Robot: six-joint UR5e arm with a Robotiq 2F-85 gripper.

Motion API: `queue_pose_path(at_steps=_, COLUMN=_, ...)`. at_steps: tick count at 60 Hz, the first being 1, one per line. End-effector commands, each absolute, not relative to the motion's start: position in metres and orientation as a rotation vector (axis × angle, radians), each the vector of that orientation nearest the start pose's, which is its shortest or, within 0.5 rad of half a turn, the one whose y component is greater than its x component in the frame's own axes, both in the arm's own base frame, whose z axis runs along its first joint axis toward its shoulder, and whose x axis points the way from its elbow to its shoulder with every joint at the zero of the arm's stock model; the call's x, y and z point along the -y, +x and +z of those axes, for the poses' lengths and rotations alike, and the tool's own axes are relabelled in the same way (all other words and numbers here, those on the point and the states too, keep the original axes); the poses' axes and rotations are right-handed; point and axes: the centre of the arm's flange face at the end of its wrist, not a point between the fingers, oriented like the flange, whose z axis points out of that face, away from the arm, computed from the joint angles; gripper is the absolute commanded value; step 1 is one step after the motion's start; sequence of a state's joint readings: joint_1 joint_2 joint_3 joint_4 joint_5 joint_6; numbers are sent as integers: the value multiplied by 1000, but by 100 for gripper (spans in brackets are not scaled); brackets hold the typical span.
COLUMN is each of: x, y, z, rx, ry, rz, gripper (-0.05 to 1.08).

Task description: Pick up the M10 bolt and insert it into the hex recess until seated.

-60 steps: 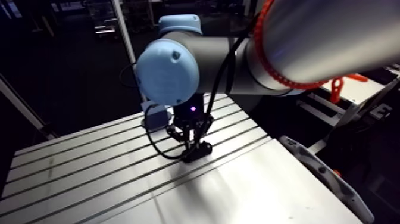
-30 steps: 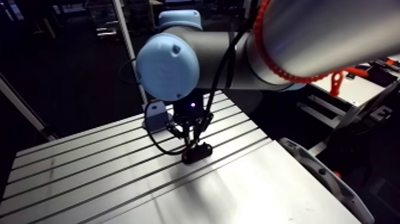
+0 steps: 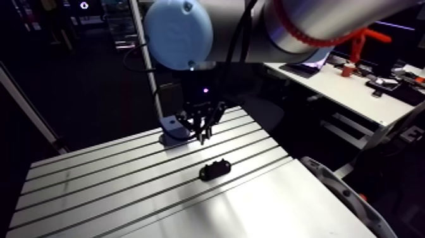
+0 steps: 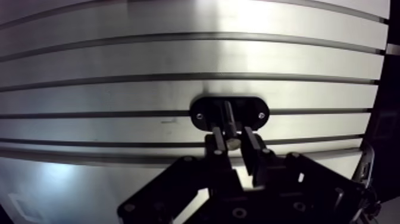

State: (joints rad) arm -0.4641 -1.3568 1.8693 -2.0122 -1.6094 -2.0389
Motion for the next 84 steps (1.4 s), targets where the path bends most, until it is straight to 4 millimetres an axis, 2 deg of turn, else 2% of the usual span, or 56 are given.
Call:
queue_pose_path(at_steps=1, x=-100, y=-543, z=312, rx=-3065, ry=-162, rz=13, gripper=81)
queue_pose_path(at_steps=6, x=-92, y=-550, z=321, rx=-3067, ry=-256, rz=29, gripper=81)
queue_pose_path(at_steps=17, x=-92, y=-560, z=331, rx=-3057, ry=-352, rz=32, gripper=81)
queue_pose_path(at_steps=38, x=-71, y=-596, z=337, rx=-2970, ry=-556, rz=-14, gripper=81)
queue_pose_path(at_steps=48, x=-67, y=-611, z=336, rx=-2899, ry=-600, rz=18, gripper=81)
queue_pose_path(at_steps=60, x=-68, y=-625, z=345, rx=-2876, ry=-628, rz=10, gripper=81)
queue_pose_path(at_steps=77, x=-63, y=-639, z=342, rx=-2862, ry=-627, rz=7, gripper=80)
queue_pose_path(at_steps=84, x=-62, y=-651, z=331, rx=-2852, ry=-623, rz=7, gripper=80)
